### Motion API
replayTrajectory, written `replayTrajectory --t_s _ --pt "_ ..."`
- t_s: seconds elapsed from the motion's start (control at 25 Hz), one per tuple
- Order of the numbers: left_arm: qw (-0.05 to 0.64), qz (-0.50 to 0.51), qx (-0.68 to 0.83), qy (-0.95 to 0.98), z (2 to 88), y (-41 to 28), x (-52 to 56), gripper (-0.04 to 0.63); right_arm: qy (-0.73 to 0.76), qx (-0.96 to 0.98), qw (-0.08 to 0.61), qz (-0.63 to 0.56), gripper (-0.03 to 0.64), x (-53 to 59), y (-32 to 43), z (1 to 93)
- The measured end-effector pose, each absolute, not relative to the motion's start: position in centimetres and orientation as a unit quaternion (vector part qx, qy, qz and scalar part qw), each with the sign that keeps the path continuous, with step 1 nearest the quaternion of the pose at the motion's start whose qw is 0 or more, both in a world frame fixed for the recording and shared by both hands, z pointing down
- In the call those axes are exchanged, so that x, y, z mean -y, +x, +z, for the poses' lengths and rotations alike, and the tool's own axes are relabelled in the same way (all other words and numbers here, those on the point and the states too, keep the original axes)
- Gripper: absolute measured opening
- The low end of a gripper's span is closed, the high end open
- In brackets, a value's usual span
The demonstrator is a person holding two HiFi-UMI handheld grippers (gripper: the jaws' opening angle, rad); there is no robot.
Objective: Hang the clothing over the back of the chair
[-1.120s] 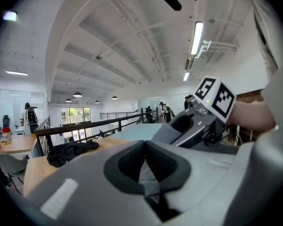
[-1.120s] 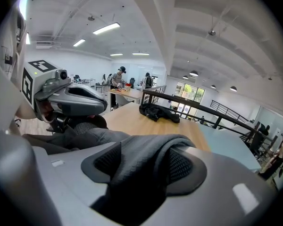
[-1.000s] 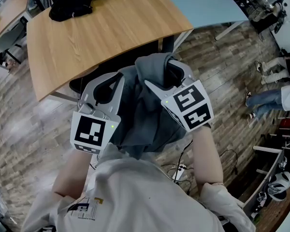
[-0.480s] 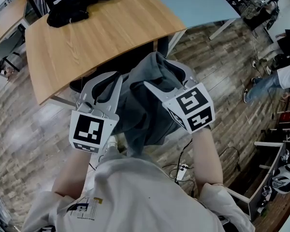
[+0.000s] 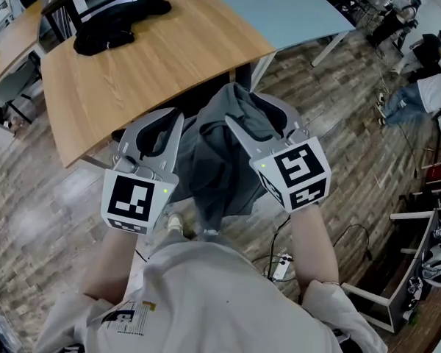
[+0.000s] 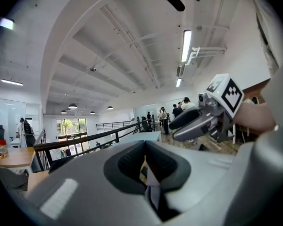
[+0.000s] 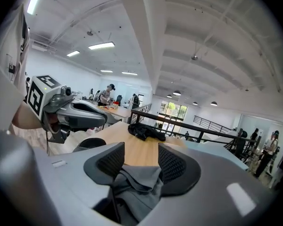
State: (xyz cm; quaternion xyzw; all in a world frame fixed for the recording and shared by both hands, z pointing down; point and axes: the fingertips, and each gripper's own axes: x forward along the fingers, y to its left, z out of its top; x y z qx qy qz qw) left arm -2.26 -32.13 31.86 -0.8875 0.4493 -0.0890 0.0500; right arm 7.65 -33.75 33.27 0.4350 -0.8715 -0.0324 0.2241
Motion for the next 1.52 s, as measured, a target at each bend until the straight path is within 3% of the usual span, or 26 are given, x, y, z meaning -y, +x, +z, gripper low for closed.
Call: replayTrajectory --t_s 0.48,0.8,1.28,1.52 --pt "0.069 -0.062 -0.435 -0.896 27.3 -2.0 29.4 0.000 0.463 0.863 0.186 -0.083 0.126 29.7 6.8 28.8" --pt "0.071 -0.051 -0.426 -0.901 26.4 -1.5 28.0 0.000 0.508 0.848 0.110 -0.101 0.027 27.3 7.4 24.8" --pt "0.083 -0.043 -0.447 -0.890 27.3 -2.3 26.6 0.000 0.529 0.846 0.026 -0.058 0.000 23.8 7.9 25.1" --pt "0.064 -0.059 -0.439 -0.894 29.2 -1.9 26.0 0.000 0.533 0.843 0.047 -0.060 0.000 23.6 8.1 27.6"
